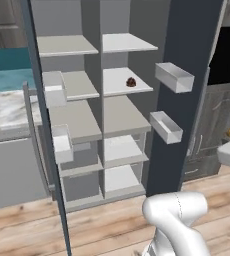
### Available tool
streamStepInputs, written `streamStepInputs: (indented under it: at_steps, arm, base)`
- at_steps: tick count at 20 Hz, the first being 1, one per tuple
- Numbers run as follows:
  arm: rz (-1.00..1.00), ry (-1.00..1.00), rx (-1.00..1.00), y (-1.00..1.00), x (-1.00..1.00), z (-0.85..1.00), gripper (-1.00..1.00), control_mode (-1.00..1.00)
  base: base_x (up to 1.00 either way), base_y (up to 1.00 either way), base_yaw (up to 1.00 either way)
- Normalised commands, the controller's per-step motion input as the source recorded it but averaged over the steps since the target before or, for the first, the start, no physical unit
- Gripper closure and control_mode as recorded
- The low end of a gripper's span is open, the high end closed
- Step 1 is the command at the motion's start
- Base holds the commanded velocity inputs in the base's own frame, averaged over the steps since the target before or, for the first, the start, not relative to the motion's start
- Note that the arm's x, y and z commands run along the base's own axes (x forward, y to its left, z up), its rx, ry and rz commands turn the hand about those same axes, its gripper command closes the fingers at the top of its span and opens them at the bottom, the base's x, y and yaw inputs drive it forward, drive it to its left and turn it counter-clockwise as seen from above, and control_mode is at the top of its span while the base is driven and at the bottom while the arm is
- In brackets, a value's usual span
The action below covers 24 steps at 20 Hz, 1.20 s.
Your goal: Take the cakes from the fridge and place them on the empty tray on the dining counter.
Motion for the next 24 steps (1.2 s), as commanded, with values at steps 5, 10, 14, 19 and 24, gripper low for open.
streamStepInputs:
  at_steps: [5,10,14,19,24]
  arm:
    - [0.0,0.0,0.0,0.0,0.0,0.0,1.0,1.0]
    - [0.0,0.0,0.0,0.0,0.0,0.0,1.0,1.0]
    - [0.0,0.0,0.0,0.0,0.0,0.0,1.0,1.0]
    - [0.0,0.0,0.0,0.0,0.0,0.0,1.0,1.0]
    - [0.0,0.0,0.0,0.0,0.0,0.0,1.0,1.0]
  base:
    - [-0.06,0.0,-0.17]
    - [-0.14,0.02,0.24]
    - [-0.1,0.0,0.57]
    - [-0.2,0.0,0.73]
    - [-0.23,0.0,0.75]
